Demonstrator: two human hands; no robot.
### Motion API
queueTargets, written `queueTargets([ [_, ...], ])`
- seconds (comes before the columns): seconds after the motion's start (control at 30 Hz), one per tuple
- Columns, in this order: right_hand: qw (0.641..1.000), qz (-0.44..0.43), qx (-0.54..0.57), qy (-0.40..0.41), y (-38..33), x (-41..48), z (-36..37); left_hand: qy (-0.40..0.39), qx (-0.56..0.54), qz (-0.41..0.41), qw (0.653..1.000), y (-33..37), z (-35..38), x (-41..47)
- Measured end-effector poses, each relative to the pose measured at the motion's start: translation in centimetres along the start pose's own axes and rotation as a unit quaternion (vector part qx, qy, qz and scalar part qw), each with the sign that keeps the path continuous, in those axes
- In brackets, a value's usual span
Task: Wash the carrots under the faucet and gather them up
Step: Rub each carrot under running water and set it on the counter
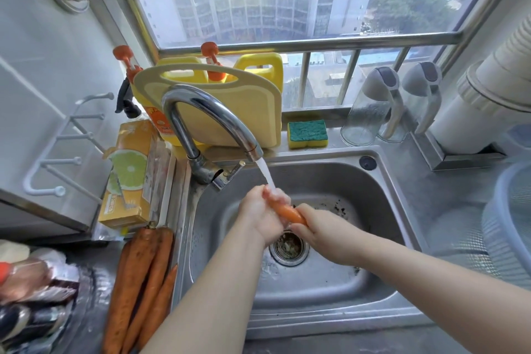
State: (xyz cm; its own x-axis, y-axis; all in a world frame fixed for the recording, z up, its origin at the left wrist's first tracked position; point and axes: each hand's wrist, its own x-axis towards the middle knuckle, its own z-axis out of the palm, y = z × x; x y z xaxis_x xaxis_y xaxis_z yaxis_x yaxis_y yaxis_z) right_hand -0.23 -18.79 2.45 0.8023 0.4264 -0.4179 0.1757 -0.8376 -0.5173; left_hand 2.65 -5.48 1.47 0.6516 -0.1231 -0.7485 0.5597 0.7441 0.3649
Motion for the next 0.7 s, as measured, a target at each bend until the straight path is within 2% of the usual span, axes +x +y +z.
queueTargets([
  [0.1, 0.995, 0.033, -0.023, 0.090, 0.5, 0.2, -0.2, -0.013, -0.029, 0.005, 0.999, -0.3, 0.1, -0.5],
  [0.17, 0.985, 0.026, -0.067, 0.154, -0.1, 0.2, -0.3, 0.008, -0.020, 0.082, 0.996, -1.5, 0.8, -0.9],
  [0.23, 0.977, 0.022, -0.094, 0.193, -0.6, 0.3, -0.3, 0.026, 0.052, 0.169, 0.984, -2.6, 1.0, -0.9],
  [0.3, 0.978, 0.027, -0.068, 0.197, -0.6, 0.6, -0.2, 0.005, 0.122, 0.205, 0.971, -2.7, 0.5, -0.6],
  [0.37, 0.984, 0.042, 0.023, 0.172, -0.2, 0.7, -0.2, -0.034, 0.194, 0.220, 0.955, -2.1, -0.4, -0.4],
  [0.47, 0.983, 0.042, 0.170, 0.062, 0.4, 0.8, -0.8, -0.069, 0.340, 0.247, 0.905, -1.0, -2.3, -0.3],
  [0.5, 0.969, 0.048, 0.243, 0.011, 0.5, 0.6, -1.0, -0.075, 0.367, 0.254, 0.892, -0.7, -2.7, -0.5],
  [0.57, 0.916, 0.058, 0.392, -0.064, 0.6, 0.4, -1.3, -0.079, 0.372, 0.260, 0.887, -0.3, -3.0, -0.8],
  [0.63, 0.871, 0.068, 0.477, -0.093, 0.7, 0.4, -1.3, -0.067, 0.345, 0.266, 0.898, -0.4, -2.7, -1.2],
  [0.7, 0.838, 0.081, 0.528, -0.113, 0.7, 0.8, -1.3, -0.057, 0.289, 0.248, 0.923, -0.5, -2.5, -1.2],
])
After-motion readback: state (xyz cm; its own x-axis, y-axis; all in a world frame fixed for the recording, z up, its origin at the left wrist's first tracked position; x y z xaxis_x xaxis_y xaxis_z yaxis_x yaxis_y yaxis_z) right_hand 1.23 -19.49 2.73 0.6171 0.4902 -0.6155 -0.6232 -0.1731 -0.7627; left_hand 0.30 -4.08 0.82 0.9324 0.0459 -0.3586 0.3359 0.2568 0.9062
